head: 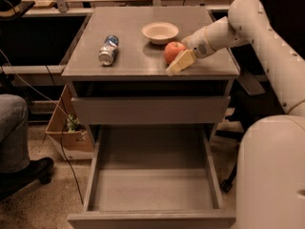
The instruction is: Pick apple from middle drawer and place on counter
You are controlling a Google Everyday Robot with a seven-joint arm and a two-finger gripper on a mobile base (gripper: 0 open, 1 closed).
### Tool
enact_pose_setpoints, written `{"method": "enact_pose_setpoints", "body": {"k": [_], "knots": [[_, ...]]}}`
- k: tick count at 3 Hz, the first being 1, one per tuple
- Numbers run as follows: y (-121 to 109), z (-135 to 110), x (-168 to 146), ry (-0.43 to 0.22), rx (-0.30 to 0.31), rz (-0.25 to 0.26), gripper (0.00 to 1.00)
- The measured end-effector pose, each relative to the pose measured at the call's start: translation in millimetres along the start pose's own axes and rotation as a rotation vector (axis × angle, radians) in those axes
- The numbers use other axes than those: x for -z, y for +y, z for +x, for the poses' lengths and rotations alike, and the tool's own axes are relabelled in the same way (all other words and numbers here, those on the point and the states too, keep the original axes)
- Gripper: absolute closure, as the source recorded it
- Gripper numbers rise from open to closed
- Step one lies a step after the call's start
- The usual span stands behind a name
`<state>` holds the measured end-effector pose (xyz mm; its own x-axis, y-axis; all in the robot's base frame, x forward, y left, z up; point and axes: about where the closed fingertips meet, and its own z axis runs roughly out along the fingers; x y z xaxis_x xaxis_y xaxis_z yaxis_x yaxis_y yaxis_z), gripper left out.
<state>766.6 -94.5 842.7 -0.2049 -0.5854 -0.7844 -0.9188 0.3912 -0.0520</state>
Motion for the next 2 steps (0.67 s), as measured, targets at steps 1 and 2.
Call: {"method": "enact_pose_setpoints", "body": {"k": [1,2], "knots": [[4.1,10.6,56.1,-0.092,0.000,0.030,0.00],[26.8,7.1,133.4,-0.224,0.057,0.085,0.00]]}}
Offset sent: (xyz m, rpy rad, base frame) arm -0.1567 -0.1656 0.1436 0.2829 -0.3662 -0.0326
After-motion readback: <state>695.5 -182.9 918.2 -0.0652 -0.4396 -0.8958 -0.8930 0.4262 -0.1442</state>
